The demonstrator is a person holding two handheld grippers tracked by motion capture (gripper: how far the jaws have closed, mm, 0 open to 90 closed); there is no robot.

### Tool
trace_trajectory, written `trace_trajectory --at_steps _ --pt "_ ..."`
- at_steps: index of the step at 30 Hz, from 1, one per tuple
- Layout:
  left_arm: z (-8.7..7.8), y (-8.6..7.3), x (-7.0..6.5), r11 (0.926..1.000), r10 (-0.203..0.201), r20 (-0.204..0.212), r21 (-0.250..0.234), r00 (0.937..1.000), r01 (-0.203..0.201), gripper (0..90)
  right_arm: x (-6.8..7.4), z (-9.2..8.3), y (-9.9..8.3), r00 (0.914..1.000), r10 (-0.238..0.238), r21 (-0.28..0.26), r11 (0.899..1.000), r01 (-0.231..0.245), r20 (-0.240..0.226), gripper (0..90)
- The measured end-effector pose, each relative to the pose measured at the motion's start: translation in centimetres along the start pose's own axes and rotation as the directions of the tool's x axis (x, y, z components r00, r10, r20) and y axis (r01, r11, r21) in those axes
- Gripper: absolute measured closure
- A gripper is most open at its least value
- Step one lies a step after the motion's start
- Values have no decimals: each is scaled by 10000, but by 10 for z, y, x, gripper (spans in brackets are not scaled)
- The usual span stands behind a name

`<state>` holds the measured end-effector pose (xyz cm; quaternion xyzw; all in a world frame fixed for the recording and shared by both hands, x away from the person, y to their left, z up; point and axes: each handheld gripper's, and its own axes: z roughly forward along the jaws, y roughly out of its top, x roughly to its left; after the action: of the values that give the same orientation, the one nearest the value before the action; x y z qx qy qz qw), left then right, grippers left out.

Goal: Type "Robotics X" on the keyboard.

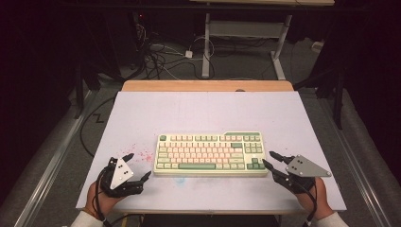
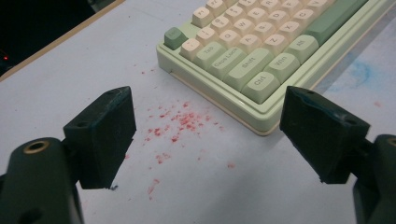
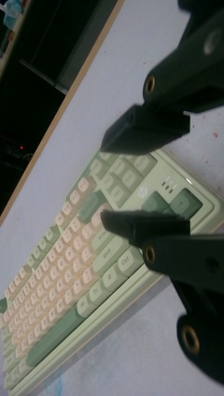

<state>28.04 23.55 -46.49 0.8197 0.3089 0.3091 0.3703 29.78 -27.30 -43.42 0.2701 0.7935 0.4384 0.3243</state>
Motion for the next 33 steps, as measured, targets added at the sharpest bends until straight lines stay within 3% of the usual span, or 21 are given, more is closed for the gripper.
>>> trace_trajectory --at_steps 5,8,14,17,24,33 --pt "2 4 1 9998 -115 144 -171 9998 117 177 5 9 9 9987 -246 435 9987 266 -444 900" --pt "3 8 1 9998 -88 -15 -192 10000 88 196 8 17 14 9975 -323 618 9974 362 -622 900" --pt "6 19 3 9993 -277 115 -257 9996 280 201 12 37 20 9943 -315 1064 9934 423 -1019 900" --pt "9 23 2 9998 -164 138 -145 9998 167 201 16 50 24 9909 -370 1352 9893 546 -1291 900" --pt "12 31 3 9993 -307 319 -189 9990 313 197 27 77 28 9839 -602 1917 9771 927 -1685 900" --pt "16 39 3 9994 -261 584 -214 9979 274 199 29 89 26 9817 -675 2329 9664 1087 -1781 900"
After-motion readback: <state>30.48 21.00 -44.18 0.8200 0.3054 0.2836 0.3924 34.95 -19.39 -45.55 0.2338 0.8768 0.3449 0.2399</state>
